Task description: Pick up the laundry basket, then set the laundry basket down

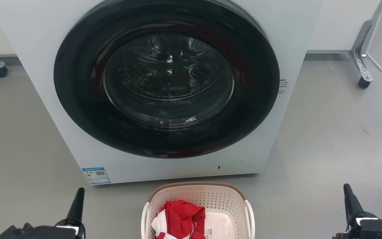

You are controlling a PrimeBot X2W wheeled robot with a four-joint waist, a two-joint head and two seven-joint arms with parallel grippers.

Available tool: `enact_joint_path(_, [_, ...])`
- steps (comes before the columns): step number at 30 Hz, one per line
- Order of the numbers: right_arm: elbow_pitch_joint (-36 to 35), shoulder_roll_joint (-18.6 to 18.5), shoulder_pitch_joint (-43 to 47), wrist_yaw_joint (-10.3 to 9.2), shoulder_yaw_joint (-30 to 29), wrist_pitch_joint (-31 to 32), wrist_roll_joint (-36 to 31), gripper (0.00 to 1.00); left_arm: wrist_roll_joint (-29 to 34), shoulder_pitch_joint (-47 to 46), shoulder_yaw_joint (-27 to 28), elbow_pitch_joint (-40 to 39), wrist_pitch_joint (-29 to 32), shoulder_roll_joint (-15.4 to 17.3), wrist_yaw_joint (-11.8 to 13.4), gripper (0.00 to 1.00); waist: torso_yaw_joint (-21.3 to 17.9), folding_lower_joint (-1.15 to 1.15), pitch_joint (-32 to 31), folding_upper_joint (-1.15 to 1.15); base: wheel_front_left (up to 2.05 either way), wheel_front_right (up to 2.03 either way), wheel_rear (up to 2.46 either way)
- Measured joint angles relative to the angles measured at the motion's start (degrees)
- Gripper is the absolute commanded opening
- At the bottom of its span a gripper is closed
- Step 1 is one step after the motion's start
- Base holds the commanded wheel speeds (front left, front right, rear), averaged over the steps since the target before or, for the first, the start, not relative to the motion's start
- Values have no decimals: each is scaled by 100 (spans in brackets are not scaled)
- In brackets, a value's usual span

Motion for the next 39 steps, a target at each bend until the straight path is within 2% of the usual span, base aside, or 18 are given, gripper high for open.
enact_joint_path(11, [157, 51, -139, 155, -192, 220, 907, 0, -759, -173, 254, 111, 196, -75, -160, 0, -10, 0, 19, 0, 0, 0, 0])
enact_joint_path(39, [162, 56, -198, 176, -201, 240, 935, 0, -850, -208, 261, 115, 197, -89, -189, 0, -10, 0, 19, 0, 0, 0, 0])
